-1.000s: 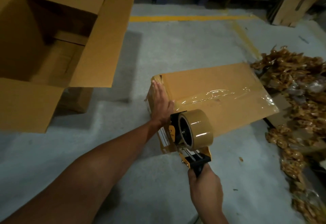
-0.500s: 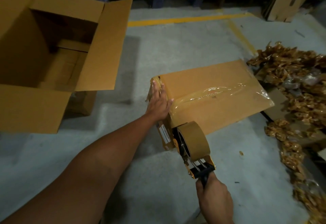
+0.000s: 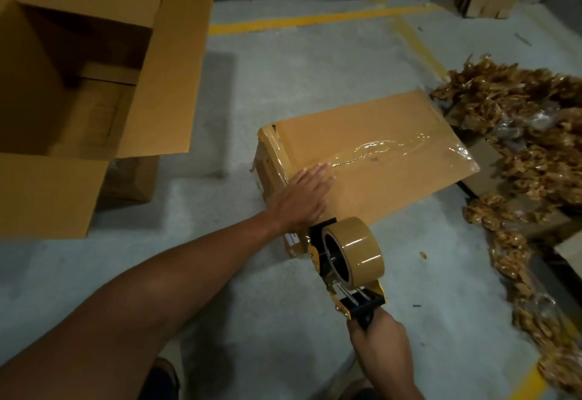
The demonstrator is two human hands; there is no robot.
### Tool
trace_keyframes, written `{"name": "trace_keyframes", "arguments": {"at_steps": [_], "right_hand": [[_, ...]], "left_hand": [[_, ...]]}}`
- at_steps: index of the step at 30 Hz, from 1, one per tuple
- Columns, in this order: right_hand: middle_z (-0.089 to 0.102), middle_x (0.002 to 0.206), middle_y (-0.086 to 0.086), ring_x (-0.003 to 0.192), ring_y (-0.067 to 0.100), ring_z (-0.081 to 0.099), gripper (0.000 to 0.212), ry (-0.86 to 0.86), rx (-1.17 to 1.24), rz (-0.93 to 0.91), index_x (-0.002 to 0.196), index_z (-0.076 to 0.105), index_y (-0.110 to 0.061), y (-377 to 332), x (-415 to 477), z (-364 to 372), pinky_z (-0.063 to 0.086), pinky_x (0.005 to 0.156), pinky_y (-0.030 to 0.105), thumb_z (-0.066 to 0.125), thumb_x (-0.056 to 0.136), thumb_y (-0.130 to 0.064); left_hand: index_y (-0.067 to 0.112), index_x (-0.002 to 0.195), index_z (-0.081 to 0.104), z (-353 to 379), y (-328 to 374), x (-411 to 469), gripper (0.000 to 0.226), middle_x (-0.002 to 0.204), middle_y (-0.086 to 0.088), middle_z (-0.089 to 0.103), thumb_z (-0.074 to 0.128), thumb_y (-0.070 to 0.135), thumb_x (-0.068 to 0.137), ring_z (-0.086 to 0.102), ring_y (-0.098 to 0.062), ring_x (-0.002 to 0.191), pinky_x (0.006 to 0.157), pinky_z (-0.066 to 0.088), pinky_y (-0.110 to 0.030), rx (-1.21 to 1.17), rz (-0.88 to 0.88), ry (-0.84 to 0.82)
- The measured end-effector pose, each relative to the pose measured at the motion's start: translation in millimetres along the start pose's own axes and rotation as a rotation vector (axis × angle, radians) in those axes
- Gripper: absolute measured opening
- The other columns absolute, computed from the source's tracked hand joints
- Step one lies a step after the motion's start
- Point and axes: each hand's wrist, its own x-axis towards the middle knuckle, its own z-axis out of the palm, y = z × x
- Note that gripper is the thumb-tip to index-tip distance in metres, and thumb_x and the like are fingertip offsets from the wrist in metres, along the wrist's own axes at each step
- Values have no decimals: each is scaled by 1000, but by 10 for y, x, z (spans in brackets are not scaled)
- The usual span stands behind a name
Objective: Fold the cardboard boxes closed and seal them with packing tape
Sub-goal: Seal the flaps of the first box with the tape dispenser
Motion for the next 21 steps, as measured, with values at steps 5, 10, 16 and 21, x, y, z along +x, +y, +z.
{"name": "trace_keyframes", "arguments": {"at_steps": [5,10,16,21], "right_hand": [[62,73,-2,77,24,63,17,7,86,60,80,55,-22,69,52,42,47,63,32,64,86,-36],[62,62,0,60,18,59,14,-6,240,95,72,63,-16,40,76,70,42,52,28,67,83,-25],[55,55,2,53,19,52,20,-23,323,140,65,57,-13,112,70,77,35,49,27,65,81,-19],[62,62,2,58,20,58,15,-13,284,119,72,62,-14,105,103,107,42,53,28,66,82,-24]], "left_hand": [[14,153,33,99,35,-44,70,162,-13,25,9,51,98,20,-29,151,121,13,-47,155,23,-5],[18,156,20,36,28,-39,66,165,-10,14,6,50,100,10,-26,153,123,8,-46,191,-14,-47],[19,156,21,0,51,-46,61,166,-8,11,15,49,104,7,-25,153,123,4,-46,170,-39,-75],[19,157,18,-42,87,-37,59,166,-7,8,15,48,105,3,-24,153,122,1,-46,159,-60,-129]]}}
